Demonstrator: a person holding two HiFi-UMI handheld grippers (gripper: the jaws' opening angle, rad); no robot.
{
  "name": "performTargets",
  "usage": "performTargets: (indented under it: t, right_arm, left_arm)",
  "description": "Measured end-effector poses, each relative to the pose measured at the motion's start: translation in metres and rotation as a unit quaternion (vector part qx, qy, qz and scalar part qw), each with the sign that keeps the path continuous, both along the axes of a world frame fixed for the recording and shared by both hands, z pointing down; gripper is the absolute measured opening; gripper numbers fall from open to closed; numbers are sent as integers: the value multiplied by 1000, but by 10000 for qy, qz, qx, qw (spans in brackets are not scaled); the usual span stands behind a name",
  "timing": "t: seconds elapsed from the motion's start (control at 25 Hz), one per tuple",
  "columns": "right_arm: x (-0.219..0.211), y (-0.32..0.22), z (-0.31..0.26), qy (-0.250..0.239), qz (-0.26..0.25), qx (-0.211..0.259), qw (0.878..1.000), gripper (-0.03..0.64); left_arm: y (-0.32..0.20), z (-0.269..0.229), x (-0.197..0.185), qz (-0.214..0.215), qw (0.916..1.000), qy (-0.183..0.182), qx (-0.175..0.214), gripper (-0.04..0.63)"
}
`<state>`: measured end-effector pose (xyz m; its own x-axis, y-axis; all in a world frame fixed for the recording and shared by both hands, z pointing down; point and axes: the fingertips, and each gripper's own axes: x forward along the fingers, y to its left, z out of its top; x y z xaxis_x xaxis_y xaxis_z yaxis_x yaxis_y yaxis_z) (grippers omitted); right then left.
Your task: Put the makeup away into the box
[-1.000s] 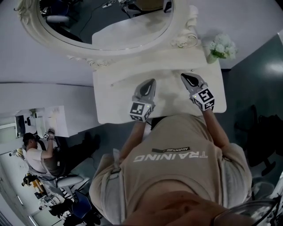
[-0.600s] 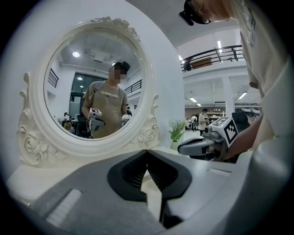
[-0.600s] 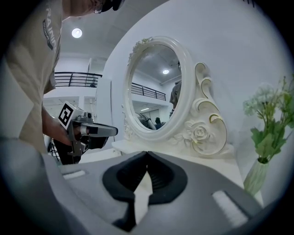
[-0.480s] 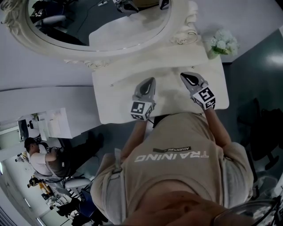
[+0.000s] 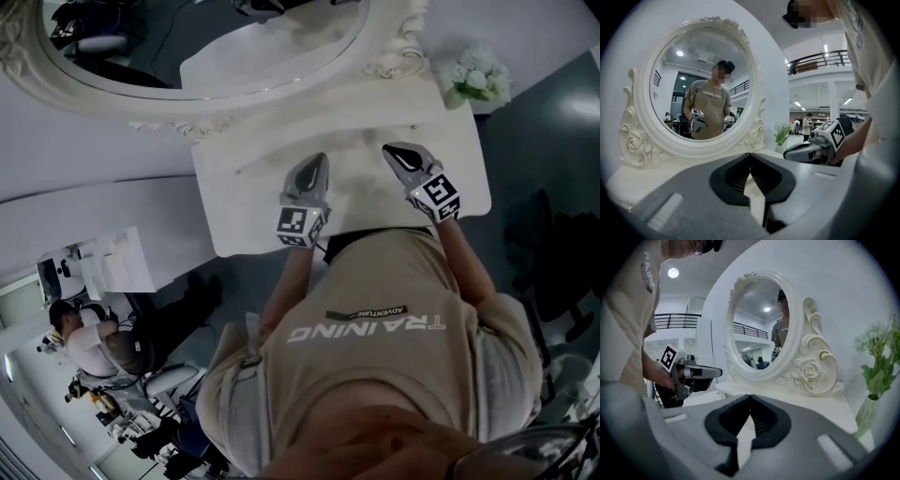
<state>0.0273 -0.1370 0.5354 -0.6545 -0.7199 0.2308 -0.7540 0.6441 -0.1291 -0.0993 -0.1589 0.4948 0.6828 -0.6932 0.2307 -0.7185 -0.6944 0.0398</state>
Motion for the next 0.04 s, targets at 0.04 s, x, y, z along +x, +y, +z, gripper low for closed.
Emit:
performTargets:
  t: [0.04]
  right_arm:
    - [-4,0,-1,6,6,-8,10000,3]
  left_arm:
    - [-1,-1,-3,12,10000,5,-5,6]
